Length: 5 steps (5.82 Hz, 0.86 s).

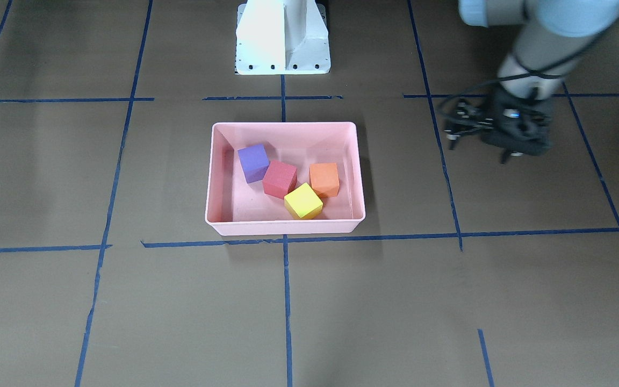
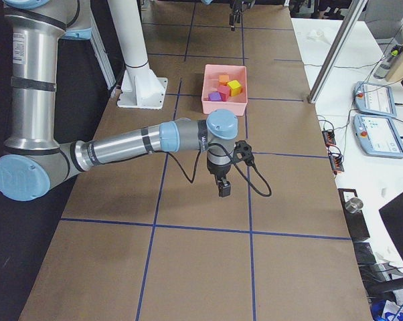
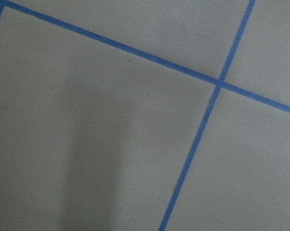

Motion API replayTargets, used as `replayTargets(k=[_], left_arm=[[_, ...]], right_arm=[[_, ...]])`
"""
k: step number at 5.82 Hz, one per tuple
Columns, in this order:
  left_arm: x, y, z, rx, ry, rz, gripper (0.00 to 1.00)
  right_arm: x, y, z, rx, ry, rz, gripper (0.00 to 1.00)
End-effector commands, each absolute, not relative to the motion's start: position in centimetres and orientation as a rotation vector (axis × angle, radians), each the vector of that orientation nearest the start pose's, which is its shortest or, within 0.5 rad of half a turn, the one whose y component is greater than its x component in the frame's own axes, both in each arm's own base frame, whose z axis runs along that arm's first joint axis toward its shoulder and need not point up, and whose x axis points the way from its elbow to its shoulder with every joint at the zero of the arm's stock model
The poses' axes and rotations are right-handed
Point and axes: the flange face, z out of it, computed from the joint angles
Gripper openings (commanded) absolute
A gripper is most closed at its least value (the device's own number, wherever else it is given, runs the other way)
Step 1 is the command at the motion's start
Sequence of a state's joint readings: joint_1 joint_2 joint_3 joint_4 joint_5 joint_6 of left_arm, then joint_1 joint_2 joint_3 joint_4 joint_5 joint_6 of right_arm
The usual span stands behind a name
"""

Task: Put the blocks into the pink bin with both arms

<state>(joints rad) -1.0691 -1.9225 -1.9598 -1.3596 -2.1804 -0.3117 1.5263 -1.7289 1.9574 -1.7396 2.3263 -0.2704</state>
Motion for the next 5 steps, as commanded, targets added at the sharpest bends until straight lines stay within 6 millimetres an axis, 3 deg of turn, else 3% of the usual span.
replayTargets(k=[1, 2, 3, 4, 5], left_arm=[[6.1, -52.9, 42.5, 0.221, 0.756, 0.365, 1.00], [-0.2, -51.7, 50.0, 0.169, 0.734, 0.309, 1.00], [-4.2, -50.0, 54.3, 0.117, 0.730, 0.215, 1.00], [-5.8, -46.6, 58.1, 0.076, 0.732, 0.213, 1.00], [-5.9, -45.0, 59.3, 0.053, 0.760, 0.192, 1.00]], right_arm=[[8.9, -37.6, 60.6, 0.089, -0.751, -0.212, 1.00], [9.0, -37.3, 61.1, 0.072, -0.770, -0.176, 1.00], [8.9, -37.5, 60.9, 0.069, -0.779, -0.152, 1.00], [8.8, -37.5, 60.8, 0.070, -0.794, -0.150, 1.00], [8.8, -37.6, 60.7, 0.073, -0.804, -0.150, 1.00]])
